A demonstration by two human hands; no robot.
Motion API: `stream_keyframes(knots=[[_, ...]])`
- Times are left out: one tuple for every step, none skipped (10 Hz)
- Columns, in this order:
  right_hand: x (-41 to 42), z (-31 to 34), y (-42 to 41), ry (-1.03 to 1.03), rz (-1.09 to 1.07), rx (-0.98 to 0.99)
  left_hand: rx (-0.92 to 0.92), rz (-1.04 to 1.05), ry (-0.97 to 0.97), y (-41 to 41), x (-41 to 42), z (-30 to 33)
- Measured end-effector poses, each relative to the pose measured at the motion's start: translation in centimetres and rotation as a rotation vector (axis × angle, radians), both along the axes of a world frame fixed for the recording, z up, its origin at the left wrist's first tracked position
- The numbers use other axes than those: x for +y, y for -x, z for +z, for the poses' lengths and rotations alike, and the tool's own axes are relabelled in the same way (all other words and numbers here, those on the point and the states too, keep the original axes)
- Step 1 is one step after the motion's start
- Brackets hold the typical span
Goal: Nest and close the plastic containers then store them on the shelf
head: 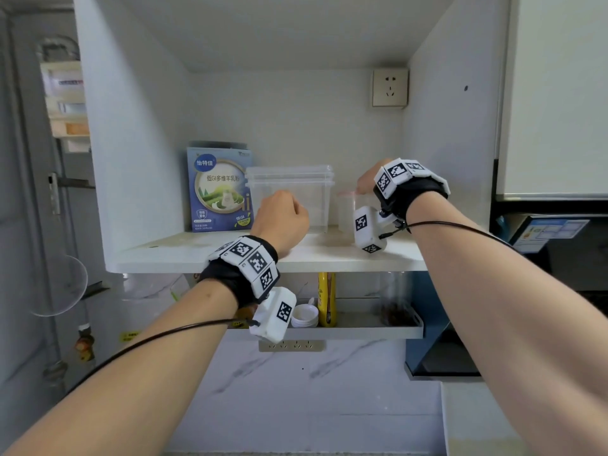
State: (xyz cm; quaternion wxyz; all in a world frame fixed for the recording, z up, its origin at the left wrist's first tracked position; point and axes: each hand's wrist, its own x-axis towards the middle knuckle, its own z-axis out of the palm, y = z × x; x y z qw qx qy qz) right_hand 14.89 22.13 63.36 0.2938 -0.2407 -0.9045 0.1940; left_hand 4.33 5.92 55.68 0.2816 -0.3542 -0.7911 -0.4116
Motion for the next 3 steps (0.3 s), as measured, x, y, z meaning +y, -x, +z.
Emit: stream_keyframes(knots=[[-0.1, 0.3, -0.3, 0.156, -0.034, 0.224, -0.078, -0.055, -0.07, -0.4, -0.6, 0.3], [-1.5, 0.9, -0.9, 0.197, -0.034, 0.289, -0.176, -0.146, -0.098, -1.0, -2.2, 0.3], [-3.5, 1.1, -0.5, 0.351, 0.067, 0.358, -0.168, -0.185, -0.126, -1.7, -4.2, 0.7]])
